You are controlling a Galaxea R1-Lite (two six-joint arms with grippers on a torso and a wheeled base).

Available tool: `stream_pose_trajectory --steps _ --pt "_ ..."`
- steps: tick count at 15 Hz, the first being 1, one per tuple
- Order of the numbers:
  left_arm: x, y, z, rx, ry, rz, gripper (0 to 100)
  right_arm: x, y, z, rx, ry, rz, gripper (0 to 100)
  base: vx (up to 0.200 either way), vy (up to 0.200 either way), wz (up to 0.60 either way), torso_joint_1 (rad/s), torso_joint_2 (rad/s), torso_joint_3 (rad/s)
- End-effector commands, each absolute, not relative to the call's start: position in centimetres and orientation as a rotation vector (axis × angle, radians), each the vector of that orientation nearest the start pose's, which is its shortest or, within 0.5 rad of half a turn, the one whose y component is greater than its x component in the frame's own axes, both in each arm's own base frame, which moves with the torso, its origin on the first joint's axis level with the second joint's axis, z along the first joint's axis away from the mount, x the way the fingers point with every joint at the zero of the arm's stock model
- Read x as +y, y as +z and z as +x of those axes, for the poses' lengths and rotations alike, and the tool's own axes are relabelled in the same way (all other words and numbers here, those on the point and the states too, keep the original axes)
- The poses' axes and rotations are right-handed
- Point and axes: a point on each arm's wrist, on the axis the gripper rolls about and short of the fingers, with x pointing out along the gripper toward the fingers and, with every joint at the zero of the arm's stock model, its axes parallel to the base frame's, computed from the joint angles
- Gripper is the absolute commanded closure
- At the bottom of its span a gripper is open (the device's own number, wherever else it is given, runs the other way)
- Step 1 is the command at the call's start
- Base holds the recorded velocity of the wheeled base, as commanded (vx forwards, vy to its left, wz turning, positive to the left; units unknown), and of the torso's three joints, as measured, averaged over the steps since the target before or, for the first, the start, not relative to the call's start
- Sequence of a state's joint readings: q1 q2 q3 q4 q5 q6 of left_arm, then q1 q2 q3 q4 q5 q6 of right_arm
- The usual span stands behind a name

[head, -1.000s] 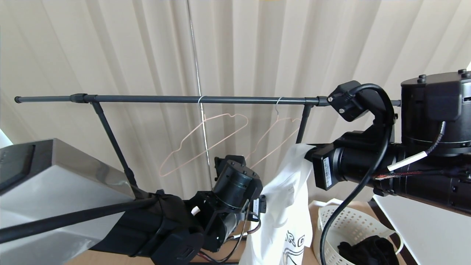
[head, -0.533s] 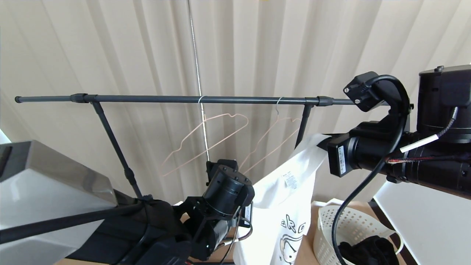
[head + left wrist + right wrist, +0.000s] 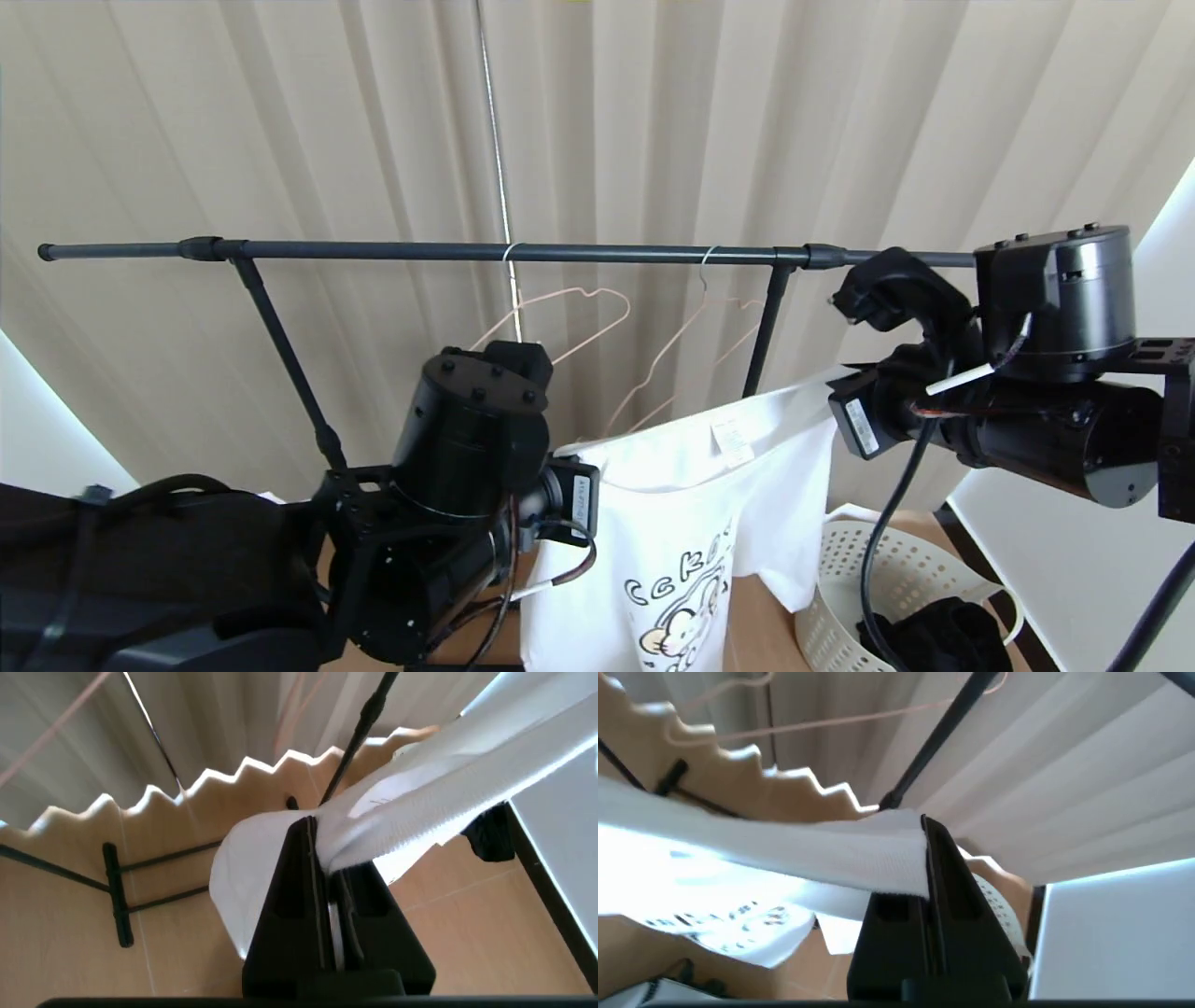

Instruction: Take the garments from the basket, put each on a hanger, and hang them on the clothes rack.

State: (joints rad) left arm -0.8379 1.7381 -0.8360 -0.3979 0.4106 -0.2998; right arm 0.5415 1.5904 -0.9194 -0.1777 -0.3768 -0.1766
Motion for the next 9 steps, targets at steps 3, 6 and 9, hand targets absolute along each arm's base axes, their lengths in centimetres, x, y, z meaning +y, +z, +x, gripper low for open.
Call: stream_pose_trajectory --steps 3,6,9 --pt "-20.8 17.7 20.9 0.409 -0.340 -0.026 100 15.0 17.8 24.1 0.495 0.210 -0.476 100 0.000 0.000 0.00 0.000 0.00 0.000" --pt "-20.8 17.8 21.0 0.407 -0.339 -0.026 100 14.9 18.3 23.9 0.480 0.214 -0.465 100 0.000 0.000 0.00 0.000 0.00 0.000" --pt "-20.5 17.6 21.5 0.408 -0.324 0.003 100 14.7 19.4 23.5 0.443 0.220 -0.440 100 0.000 0.000 0.00 0.000 0.00 0.000"
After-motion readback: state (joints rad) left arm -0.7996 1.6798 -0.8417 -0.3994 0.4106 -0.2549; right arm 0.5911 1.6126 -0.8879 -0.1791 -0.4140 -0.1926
